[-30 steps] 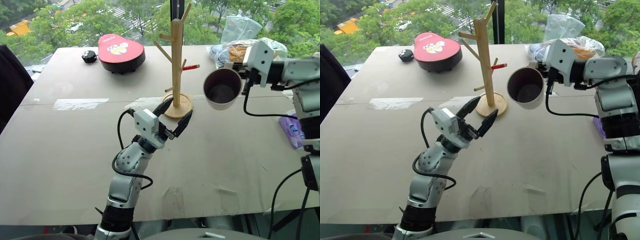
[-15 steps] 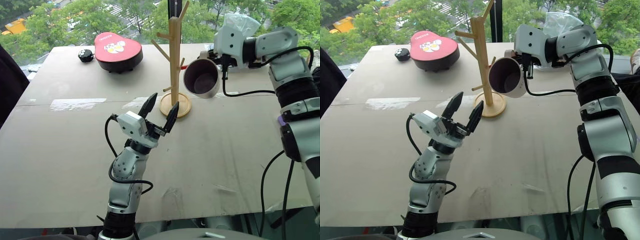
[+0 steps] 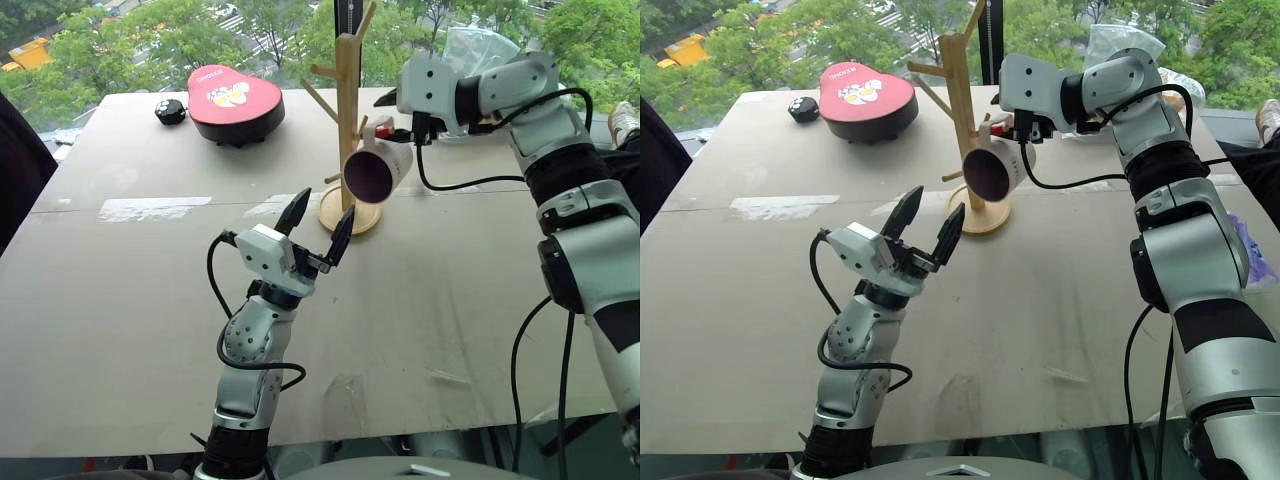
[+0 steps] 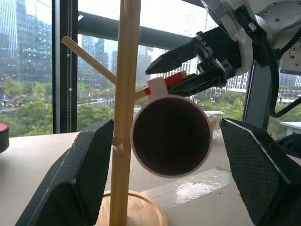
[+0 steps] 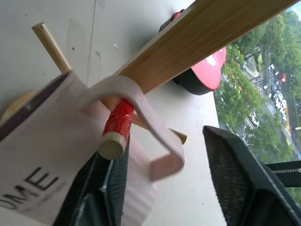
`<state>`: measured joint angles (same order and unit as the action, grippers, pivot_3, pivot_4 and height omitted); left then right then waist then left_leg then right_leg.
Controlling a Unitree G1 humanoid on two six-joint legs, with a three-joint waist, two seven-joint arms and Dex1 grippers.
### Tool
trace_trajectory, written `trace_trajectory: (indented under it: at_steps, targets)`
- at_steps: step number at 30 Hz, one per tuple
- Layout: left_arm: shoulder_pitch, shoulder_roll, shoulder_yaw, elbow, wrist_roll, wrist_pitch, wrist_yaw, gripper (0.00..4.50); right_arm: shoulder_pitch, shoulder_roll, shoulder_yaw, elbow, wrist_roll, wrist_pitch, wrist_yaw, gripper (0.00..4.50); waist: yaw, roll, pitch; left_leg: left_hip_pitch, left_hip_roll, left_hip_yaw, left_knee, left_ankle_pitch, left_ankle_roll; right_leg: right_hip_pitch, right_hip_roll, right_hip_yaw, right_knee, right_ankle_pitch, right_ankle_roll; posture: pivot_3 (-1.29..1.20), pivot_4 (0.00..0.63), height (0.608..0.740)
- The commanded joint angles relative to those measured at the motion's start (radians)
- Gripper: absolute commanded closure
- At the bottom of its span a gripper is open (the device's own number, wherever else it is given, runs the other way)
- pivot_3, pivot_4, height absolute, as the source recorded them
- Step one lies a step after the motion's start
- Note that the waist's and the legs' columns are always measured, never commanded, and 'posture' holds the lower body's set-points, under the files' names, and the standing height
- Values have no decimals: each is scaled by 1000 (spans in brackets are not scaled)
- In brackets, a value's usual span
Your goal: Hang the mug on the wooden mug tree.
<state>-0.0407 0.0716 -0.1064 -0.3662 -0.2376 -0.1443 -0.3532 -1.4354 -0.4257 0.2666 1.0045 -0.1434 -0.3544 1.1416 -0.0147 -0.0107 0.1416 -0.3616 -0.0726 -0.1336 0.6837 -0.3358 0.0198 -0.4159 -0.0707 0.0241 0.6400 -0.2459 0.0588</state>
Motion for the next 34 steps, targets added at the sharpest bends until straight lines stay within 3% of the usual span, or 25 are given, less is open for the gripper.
trace_trajectory:
  at_steps: [1,2,3,10,14,20,22,25,29,34]
  targets:
    - [-5,-1,0,-34,-3,-20,4,807,-32,-14,-38,-10,18,3,-11,597,0,0,0,0,0,0,0,0,0,0,0,0,0,0,0,0,150,740]
    - [-7,-2,-2,-32,-4,-20,3,807,-33,-19,-44,-10,21,8,-10,93,0,0,0,0,0,0,0,0,0,0,0,0,0,0,0,0,150,740]
    - [-8,-2,-3,-31,-6,-19,2,807,-34,-22,-48,-10,23,11,-9,28,0,0,0,0,0,0,0,0,0,0,0,0,0,0,0,0,150,740]
    - [18,33,-9,-37,2,0,-20,807,68,-127,-152,-112,154,172,120,28,6,0,0,-1,0,-1,0,0,0,0,-1,-2,0,0,0,0,150,740]
    - [55,88,9,-51,8,-1,-41,807,292,-233,-267,-335,309,390,193,28,9,-1,-1,-1,0,-1,0,0,0,1,-2,-2,-1,0,0,0,150,740]
    - [132,148,28,-78,-4,28,-52,807,727,-306,-430,-708,482,626,114,28,8,0,-1,-1,0,-1,0,0,0,0,-2,0,0,0,0,0,150,740]
    - [201,192,29,-72,-20,81,-81,807,959,-279,-493,-835,528,624,77,28,11,-1,-3,0,0,-1,0,0,0,1,-1,1,1,0,0,0,150,740]
    - [292,260,43,-38,-39,186,-114,807,1248,-149,-555,-1009,572,560,-43,28,19,-1,-5,1,2,-2,-2,0,0,2,0,2,0,0,0,0,150,740]
    - [357,363,56,24,22,226,-154,807,1436,14,-554,-1083,549,451,-183,28,18,3,-3,7,2,3,-2,0,0,4,1,4,2,2,1,0,150,740]
    - [391,422,67,63,26,200,-214,807,1591,84,-499,-1101,485,344,-255,28,19,5,-3,24,2,6,-5,-2,4,19,2,5,0,2,1,0,150,740]
